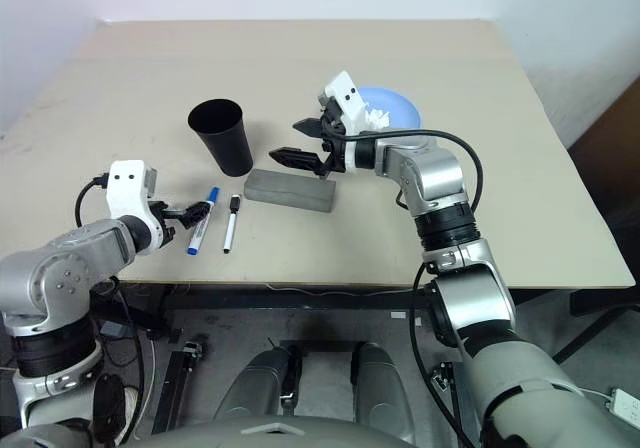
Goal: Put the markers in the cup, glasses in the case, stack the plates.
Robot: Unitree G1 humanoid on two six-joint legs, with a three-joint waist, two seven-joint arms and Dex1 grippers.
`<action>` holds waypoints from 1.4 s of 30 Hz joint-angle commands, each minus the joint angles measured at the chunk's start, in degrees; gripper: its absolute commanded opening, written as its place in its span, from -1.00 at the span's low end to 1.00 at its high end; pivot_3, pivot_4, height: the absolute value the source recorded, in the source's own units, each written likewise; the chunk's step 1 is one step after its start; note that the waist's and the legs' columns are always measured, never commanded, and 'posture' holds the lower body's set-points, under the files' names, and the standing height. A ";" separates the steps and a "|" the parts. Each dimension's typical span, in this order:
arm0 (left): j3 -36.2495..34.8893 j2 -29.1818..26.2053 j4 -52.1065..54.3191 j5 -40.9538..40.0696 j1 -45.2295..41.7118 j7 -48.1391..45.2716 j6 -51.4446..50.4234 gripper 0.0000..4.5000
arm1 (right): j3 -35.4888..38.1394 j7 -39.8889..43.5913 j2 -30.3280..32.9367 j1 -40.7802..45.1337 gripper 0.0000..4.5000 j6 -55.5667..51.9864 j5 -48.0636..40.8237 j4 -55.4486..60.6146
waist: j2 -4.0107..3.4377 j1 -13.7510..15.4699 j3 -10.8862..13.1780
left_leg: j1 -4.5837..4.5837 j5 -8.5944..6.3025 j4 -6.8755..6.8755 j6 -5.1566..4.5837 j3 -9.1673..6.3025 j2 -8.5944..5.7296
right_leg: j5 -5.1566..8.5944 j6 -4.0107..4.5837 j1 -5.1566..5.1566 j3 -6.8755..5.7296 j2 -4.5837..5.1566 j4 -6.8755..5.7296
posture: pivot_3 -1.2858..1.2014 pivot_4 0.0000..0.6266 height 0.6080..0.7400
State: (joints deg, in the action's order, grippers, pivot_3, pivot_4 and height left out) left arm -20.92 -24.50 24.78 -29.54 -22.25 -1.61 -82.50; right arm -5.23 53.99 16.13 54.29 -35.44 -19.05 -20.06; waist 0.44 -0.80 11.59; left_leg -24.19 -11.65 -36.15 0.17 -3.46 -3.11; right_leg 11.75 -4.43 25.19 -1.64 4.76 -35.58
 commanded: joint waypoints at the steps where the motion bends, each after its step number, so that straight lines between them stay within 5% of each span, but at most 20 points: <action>1: 2.20 -2.22 -1.34 2.26 -2.91 0.56 -7.15 1.00 | 1.03 -0.72 -0.22 1.10 0.98 -0.22 -0.79 1.07 | 0.00 -0.01 0.00 | 0.00 0.00 0.00 0.01 0.00 0.00 | 0.00 0.00 0.00 0.00 -0.01 -0.01 | 0.03 -0.52 0.93; 20: 7.94 -1.97 -2.99 3.61 -12.16 -2.96 -10.00 1.00 | 1.75 -2.10 0.70 0.50 0.98 -1.42 -1.39 1.69 | 0.00 0.00 0.00 | 0.01 0.02 0.03 0.06 0.00 -0.01 | -0.01 0.00 0.02 0.04 0.02 0.00 | 0.03 -0.52 0.93; 42: 6.58 1.46 -7.40 1.52 -7.43 -0.70 -10.00 1.00 | 2.02 -4.86 0.22 1.28 0.98 -3.03 -0.75 -0.57 | 0.01 -0.01 0.00 | 0.16 0.03 0.02 0.06 0.01 -0.02 | -0.02 -0.01 -0.08 0.06 0.04 -0.10 | 0.03 -0.52 0.93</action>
State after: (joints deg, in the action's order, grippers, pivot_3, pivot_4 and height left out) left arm -13.78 -22.99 18.68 -27.22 -30.36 -2.40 -91.74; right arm -4.19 49.56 16.66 54.26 -38.52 -19.34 -21.20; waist 0.45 -0.81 11.59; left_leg -24.00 -11.62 -36.14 0.23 -3.45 -3.13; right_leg 11.73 -4.43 25.08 -1.58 4.80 -35.68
